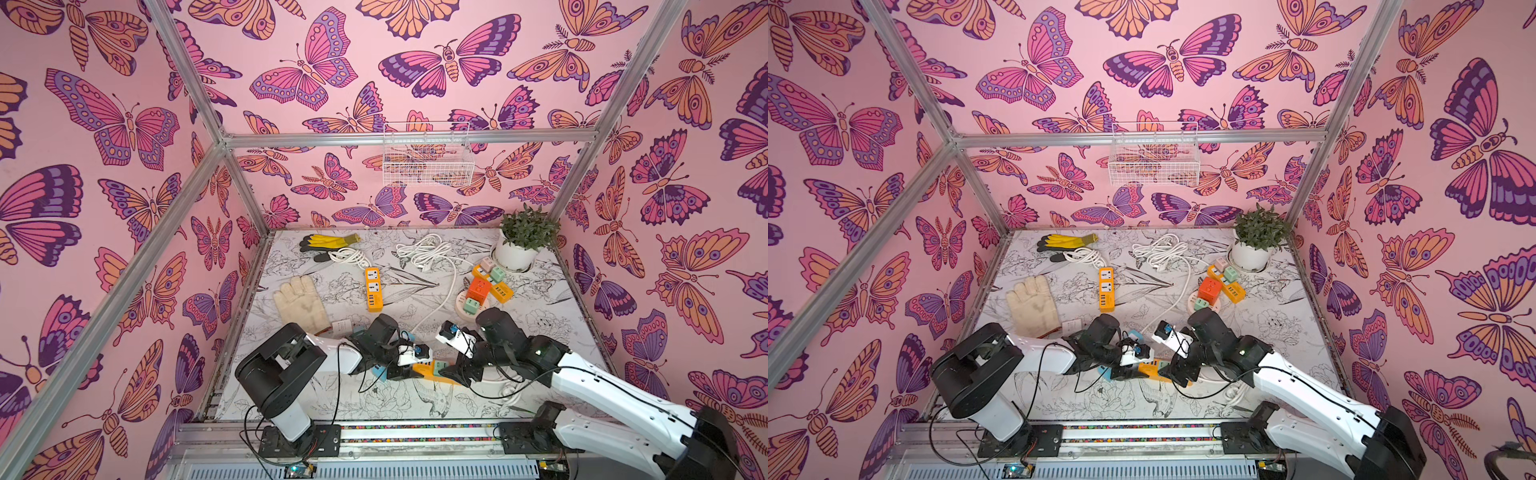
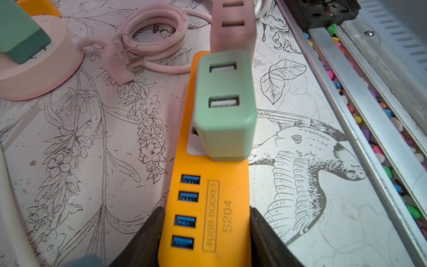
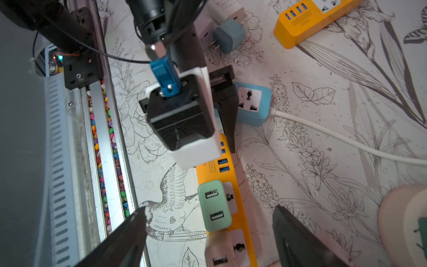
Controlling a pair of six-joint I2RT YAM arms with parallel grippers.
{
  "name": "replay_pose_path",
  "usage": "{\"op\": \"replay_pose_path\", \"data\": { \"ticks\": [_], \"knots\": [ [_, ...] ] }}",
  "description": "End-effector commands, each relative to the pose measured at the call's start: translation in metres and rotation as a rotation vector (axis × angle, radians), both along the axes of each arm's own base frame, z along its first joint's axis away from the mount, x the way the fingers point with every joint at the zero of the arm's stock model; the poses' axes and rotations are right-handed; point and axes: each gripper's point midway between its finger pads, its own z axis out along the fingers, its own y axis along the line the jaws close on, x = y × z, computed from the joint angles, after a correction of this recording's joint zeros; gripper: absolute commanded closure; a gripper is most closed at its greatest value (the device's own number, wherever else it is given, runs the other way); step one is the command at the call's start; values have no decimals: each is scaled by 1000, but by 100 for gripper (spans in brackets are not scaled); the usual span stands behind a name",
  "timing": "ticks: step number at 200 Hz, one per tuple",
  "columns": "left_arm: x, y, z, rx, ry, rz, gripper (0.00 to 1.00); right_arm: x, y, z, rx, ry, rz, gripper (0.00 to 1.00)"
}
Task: Pull the plug off the socket
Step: Move the socket to the center of the board.
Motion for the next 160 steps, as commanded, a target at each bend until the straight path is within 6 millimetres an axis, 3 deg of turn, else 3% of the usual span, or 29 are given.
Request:
{"op": "replay_pose_path", "data": {
  "ticks": [1, 31, 82, 132, 160],
  "knots": [
    [-3, 16, -15, 70, 53, 57, 49, -10, 10, -1, 11, 18, 127, 12],
    [-1, 17, -16, 79, 39, 67, 49, -2, 8, -26, -98, 66, 101, 20],
    [1, 20, -16, 89, 18, 73, 49, 9, 4, -47, -220, 94, 80, 28],
    [1, 20, -17, 91, 15, 74, 49, 2, 11, -55, -232, 147, 157, 44],
    [1, 20, -16, 90, 11, 74, 49, -4, 12, -55, -225, 175, 181, 48]
  ]
}}
